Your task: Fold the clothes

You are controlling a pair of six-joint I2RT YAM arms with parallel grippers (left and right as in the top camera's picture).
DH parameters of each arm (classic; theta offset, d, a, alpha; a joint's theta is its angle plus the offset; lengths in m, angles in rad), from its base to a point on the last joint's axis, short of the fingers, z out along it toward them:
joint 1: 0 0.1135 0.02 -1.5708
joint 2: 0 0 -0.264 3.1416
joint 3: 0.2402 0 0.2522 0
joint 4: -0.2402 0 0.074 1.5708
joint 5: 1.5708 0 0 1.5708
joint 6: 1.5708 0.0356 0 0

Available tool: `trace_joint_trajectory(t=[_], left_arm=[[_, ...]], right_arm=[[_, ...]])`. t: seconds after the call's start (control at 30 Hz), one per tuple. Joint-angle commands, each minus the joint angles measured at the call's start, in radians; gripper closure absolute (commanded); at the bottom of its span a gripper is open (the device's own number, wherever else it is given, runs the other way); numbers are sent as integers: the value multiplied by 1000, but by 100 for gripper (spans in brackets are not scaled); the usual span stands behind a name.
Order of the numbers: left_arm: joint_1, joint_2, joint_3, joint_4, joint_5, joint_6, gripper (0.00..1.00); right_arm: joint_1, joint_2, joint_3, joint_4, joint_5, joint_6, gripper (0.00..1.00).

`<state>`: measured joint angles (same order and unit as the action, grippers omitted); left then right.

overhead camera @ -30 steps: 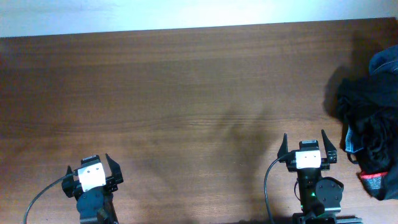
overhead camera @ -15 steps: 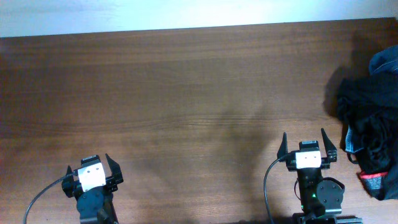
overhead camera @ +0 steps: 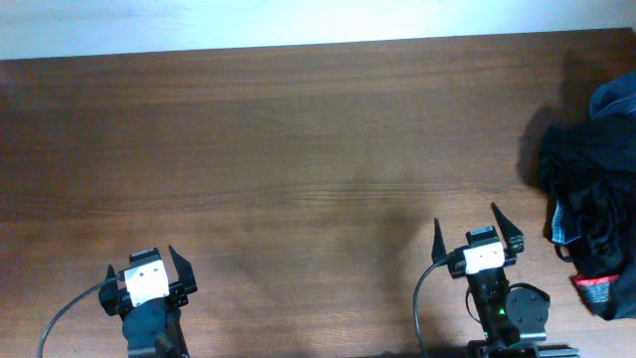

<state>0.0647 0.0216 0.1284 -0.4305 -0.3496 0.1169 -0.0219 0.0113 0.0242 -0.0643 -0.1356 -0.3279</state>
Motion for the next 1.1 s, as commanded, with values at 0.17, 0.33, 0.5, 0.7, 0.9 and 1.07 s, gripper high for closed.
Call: trace_joint_trajectory(t=[0.17,0.33,0.5,0.7,0.9,1.07], left_arm=[[-5,-10,0,-12,-21,20,1],[-5,-10,0,-12,-21,19,1],[-5,-10,0,-12,-21,20,1],[-5,-10,0,-12,-21,20,1],[-5,-10,0,-12,-21,20,1],[-5,-10,0,-12,-21,19,1]], right_arm=[[9,61,266,-48,-2,244,1],[9,231,501,-188,47,228,1],[9,434,760,-342,-23,232,1],[9,517,853,-411,-92,233,1],[9,516,930,-553,-101,344,1],[9,535,1027,-672,-4,345,1]])
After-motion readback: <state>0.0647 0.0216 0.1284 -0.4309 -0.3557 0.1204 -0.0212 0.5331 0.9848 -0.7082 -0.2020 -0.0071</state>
